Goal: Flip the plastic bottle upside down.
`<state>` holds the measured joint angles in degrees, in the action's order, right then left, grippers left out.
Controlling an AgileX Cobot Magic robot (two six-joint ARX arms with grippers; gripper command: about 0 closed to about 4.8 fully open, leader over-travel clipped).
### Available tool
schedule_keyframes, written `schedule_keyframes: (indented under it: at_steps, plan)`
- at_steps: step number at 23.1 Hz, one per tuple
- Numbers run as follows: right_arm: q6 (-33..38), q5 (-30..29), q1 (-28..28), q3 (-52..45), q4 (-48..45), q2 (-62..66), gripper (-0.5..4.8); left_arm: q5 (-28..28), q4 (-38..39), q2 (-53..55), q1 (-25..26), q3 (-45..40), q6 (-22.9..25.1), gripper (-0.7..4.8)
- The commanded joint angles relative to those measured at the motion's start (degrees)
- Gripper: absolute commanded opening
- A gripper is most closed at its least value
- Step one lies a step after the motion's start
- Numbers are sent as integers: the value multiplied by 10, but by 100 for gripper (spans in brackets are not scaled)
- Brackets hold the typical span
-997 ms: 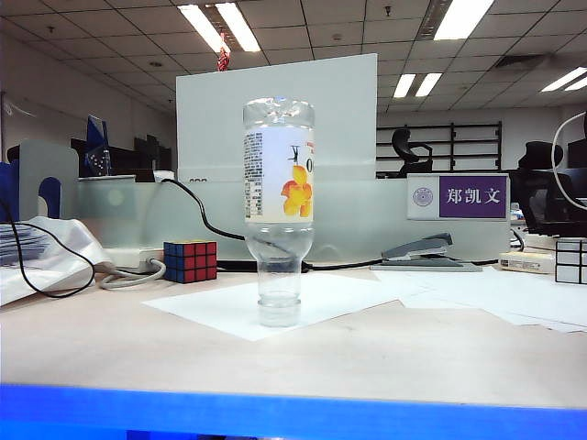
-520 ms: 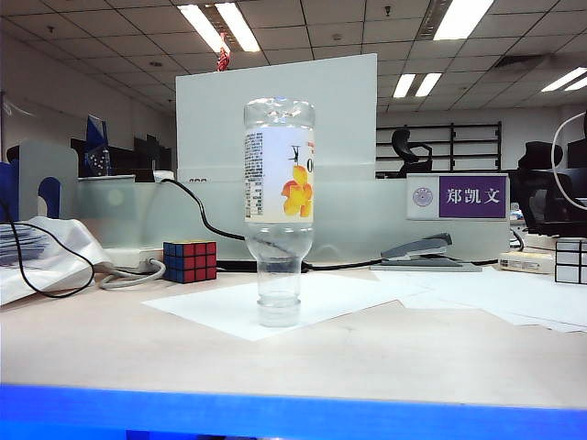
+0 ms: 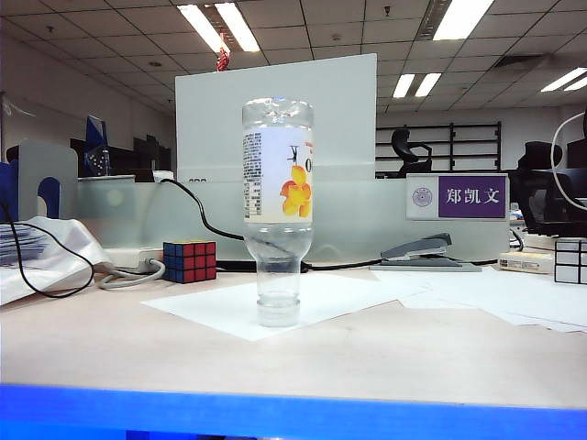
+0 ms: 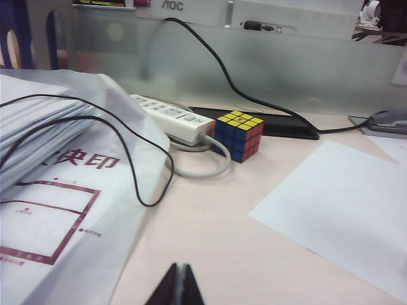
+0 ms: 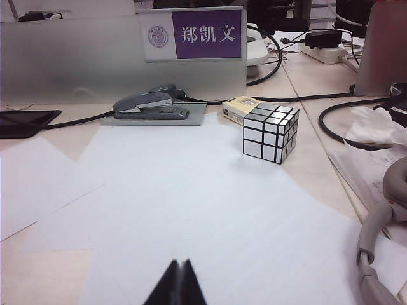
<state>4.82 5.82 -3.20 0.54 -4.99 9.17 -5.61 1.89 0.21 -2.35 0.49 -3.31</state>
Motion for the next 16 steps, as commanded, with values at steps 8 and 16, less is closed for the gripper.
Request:
schedule_keyframes:
  at_steps: [8, 16]
  plan:
    - [-2, -2, -1, -4, -7, 0, -9, 47, -3, -1, -1, 0, -3, -4]
    - [-2, -2, -1, -4, -6, 0, -9, 56, -5, -1, -1, 0, -3, -4]
